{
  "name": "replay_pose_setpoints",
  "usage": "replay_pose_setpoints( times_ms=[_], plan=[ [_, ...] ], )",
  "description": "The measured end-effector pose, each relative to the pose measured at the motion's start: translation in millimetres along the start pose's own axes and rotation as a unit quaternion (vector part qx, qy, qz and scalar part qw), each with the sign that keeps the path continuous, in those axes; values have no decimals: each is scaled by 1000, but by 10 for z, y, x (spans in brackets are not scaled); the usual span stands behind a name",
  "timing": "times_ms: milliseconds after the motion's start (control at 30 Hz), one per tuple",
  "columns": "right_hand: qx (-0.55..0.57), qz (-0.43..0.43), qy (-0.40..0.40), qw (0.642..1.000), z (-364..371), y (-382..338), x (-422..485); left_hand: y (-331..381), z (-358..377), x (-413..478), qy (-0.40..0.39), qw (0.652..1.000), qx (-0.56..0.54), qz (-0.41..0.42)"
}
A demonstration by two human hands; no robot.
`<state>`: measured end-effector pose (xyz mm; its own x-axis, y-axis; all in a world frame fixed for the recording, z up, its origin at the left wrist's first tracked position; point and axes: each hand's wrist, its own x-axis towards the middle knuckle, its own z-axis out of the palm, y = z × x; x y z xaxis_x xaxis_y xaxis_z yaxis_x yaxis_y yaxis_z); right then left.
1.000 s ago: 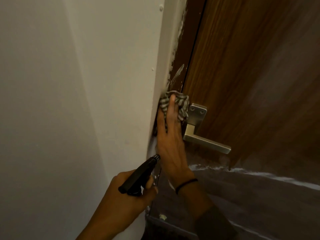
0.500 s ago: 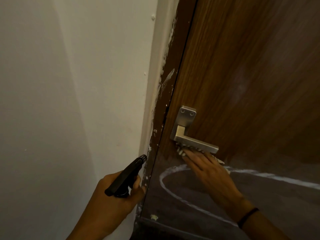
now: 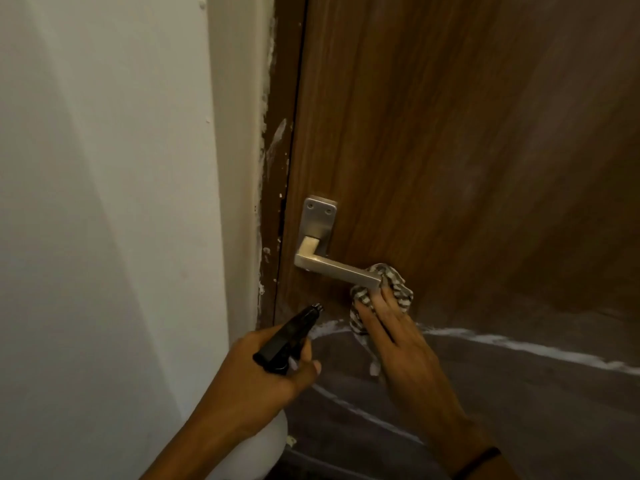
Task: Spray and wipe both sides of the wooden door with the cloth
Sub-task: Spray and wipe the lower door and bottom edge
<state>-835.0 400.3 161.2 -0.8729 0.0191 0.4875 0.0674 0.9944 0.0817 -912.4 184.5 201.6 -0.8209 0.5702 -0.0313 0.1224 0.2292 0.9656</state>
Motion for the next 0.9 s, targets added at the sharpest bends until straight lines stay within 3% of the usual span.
replay_pose_setpoints(
  times_ms=[200, 400, 500, 633, 700, 800, 900],
  plan=[
    [61, 47, 73, 994, 53, 199, -222, -41, 506, 105, -11, 999, -28, 19],
    [59, 63, 316, 945, 188, 459, -292, -299, 921, 541, 24, 995, -40, 92],
    [97, 113, 394, 907, 257, 491, -354, -485, 977, 719, 2, 993, -70, 92],
    [79, 58, 393, 914, 523, 560, -144, -732, 906, 813, -48, 975, -156, 149],
    [-43, 21, 369, 928, 703, 485, 137, -853, 864, 842, -36, 969, -154, 192],
    [-233, -49, 328, 914, 963, 318, 459, -1034, 906, 768, -12, 961, -129, 243],
    [-278, -83, 321, 901, 867, 472, 446, -1082, 1026, 642, 6, 959, -106, 263]
  ],
)
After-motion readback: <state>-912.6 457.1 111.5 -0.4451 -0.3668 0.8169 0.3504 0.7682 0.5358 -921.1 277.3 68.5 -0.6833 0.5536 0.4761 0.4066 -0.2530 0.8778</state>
